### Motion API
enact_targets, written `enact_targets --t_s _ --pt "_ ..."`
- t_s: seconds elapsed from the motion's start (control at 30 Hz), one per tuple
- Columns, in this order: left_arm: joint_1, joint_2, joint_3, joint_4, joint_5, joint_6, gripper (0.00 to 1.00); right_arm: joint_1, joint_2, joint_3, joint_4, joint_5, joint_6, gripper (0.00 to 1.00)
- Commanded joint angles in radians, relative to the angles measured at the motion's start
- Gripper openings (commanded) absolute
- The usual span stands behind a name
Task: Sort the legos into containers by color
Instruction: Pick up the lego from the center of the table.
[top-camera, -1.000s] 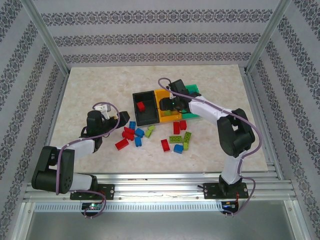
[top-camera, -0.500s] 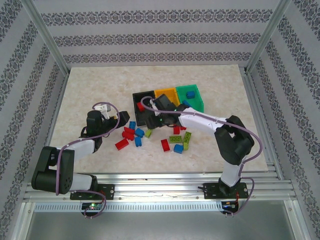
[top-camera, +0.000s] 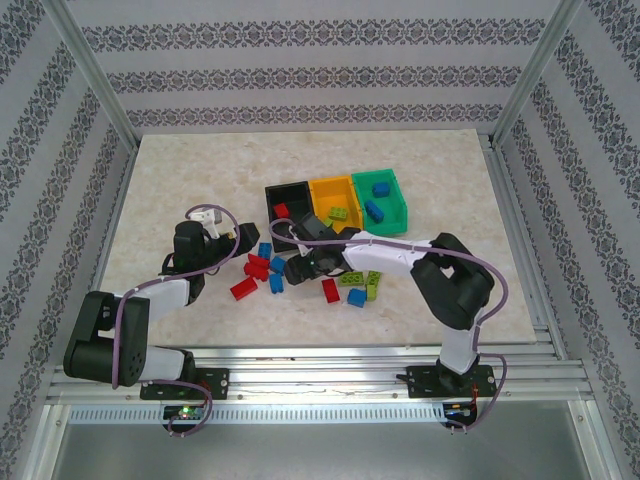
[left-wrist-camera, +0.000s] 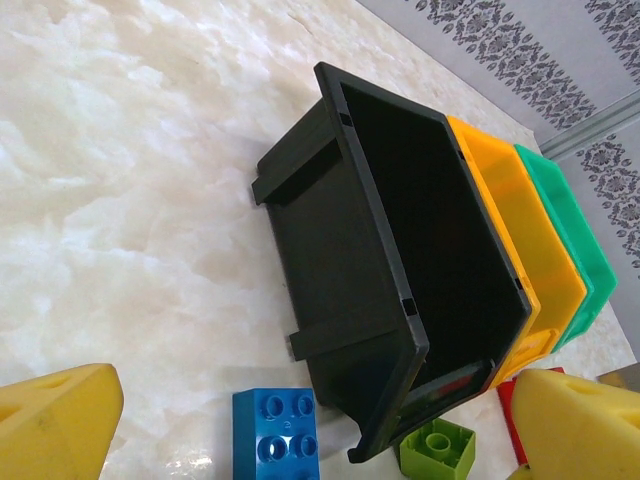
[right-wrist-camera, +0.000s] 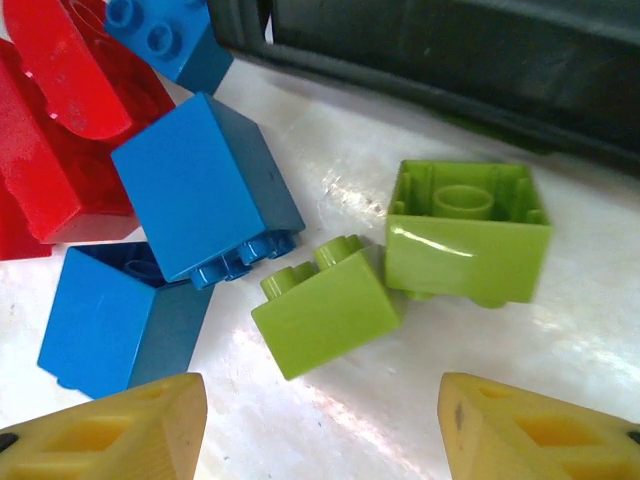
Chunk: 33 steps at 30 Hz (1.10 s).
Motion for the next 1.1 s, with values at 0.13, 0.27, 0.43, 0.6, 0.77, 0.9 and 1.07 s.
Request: enact_targets --t_s 0.13,0.27,0.43,0.6,0.77,0.9,1.07 --pt "-0.009 -0.004 -0.009 0.023 0.016 -0.009 1.0 0.008 0.061 0.068 0.002 -0.003 0.021 0.66" --pt "-0.008 -0.003 -0.009 0.023 0.016 -0.01 1.0 0.013 0.088 0.095 -0.006 -0.004 0.024 0.67" --pt "-0.008 -0.004 -0.009 0.025 0.022 -0.014 1.0 0.022 0.123 0.12 -0.017 0.014 0.013 0.65" --pt "-0.009 -0.002 -0.009 0.027 0.019 -0.01 1.0 0.025 0.108 0.11 -0.026 0.022 -0.008 0.56" --pt "-0.009 0.007 -0.01 0.028 0.014 -0.009 1.0 0.025 0.08 0.091 -0.042 0.016 -0.015 0.42" --pt "-0.008 0.016 -0.009 0.037 0.019 -0.013 1.0 0.023 0.04 0.062 -0.039 0.027 -0.016 0.39" --pt "-0.008 0.014 -0.01 0.039 0.021 -0.015 1.0 0.013 -0.045 0.034 -0.052 0.018 -0.017 0.39"
